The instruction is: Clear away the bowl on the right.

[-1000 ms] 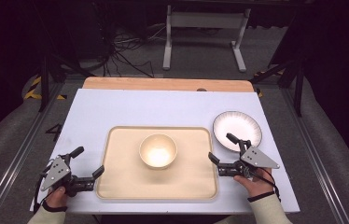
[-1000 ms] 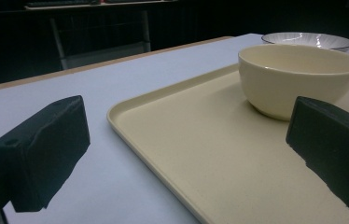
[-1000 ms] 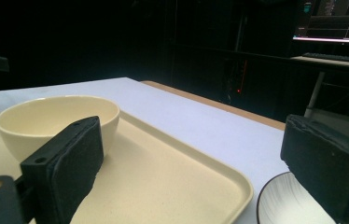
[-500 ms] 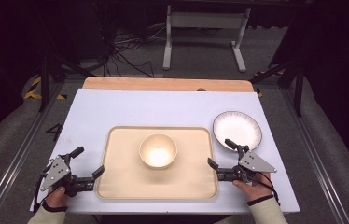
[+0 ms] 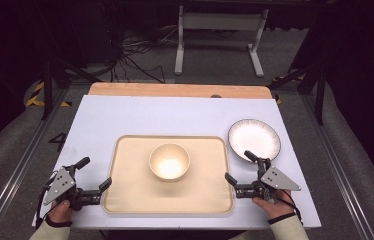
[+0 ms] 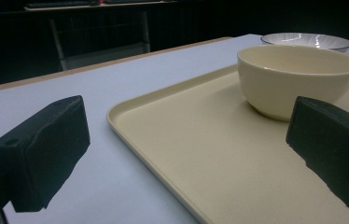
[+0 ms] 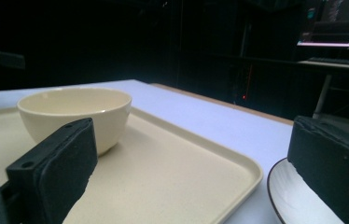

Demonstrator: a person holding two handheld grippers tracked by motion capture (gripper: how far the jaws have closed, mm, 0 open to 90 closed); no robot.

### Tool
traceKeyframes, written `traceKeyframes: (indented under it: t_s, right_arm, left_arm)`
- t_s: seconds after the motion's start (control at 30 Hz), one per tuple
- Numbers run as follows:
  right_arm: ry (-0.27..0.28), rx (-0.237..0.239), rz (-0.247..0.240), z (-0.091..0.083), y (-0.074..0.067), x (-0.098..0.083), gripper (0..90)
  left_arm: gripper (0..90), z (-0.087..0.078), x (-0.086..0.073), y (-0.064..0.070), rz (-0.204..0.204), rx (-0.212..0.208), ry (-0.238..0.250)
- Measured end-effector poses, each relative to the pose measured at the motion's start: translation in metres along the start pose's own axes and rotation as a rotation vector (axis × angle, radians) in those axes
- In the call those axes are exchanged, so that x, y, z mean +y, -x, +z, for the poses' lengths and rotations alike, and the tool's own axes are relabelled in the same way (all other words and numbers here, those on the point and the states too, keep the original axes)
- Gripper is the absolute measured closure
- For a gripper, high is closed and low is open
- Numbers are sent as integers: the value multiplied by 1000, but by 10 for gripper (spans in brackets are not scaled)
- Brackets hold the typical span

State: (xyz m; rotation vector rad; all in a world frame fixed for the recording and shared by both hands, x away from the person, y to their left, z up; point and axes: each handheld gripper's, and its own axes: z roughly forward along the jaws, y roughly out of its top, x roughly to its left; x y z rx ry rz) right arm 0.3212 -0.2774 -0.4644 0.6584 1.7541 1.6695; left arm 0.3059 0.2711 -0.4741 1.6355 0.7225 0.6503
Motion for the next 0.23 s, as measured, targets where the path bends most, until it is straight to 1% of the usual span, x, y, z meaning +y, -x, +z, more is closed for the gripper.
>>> traceKeyframes:
  t_s: [0.07, 0.1, 0.13, 0.23]
  right_arm:
    - [19, -11, 25, -2, 2, -1, 8]
    - [23, -12, 30, -3, 2, -1, 8]
    - [22, -10, 30, -3, 2, -1, 9]
    - [13, -3, 7, -1, 0, 0, 17]
  left_arm:
    - [2, 0, 0, 0, 0, 1, -2]
    - [2, 0, 0, 0, 0, 0, 0]
    - [2, 0, 0, 0, 0, 0, -1]
    - [2, 0, 0, 0, 0, 0, 0]
